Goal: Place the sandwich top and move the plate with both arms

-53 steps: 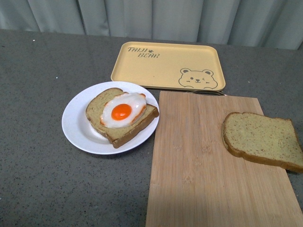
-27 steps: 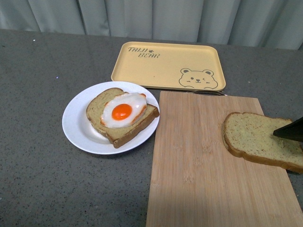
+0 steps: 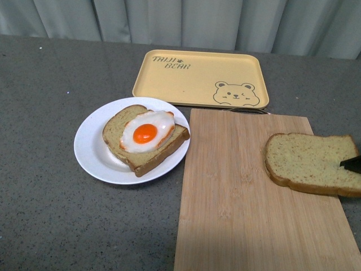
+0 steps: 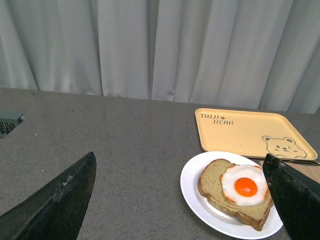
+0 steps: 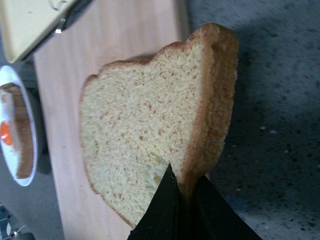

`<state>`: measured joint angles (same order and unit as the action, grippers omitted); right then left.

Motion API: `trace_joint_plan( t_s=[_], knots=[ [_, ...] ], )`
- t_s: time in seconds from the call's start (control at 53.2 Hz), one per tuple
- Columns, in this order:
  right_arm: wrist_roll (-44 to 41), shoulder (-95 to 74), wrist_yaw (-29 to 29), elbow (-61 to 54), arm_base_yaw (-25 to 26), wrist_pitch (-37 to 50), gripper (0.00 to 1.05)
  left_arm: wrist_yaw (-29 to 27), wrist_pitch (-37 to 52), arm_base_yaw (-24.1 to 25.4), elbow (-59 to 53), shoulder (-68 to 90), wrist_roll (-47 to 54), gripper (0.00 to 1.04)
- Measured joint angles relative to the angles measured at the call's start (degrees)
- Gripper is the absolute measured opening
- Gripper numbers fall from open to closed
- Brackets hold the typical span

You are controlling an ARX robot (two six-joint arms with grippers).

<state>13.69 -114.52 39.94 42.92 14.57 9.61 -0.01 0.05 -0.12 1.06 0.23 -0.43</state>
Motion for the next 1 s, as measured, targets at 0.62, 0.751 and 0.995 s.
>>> trace_joint_plan(
  t_s=[0.62, 0.751, 0.995],
  knots=[
    [29.46, -0.70, 1.75, 4.94, -27.08, 25.59, 0.02, 0.00, -0.02, 0.00, 0.00, 0.00, 0.00, 0.98],
    [33.79, -4.70, 1.66, 8.66, -31.06, 26.69, 0.02, 0.00, -0.02, 0.00, 0.00, 0.00, 0.00, 0.98],
    [36.28, -9.75, 0.09, 14.99, -35.36, 23.43, 0.02, 0.00, -0.02, 0.00, 0.00, 0.00, 0.00, 0.98]
  ],
)
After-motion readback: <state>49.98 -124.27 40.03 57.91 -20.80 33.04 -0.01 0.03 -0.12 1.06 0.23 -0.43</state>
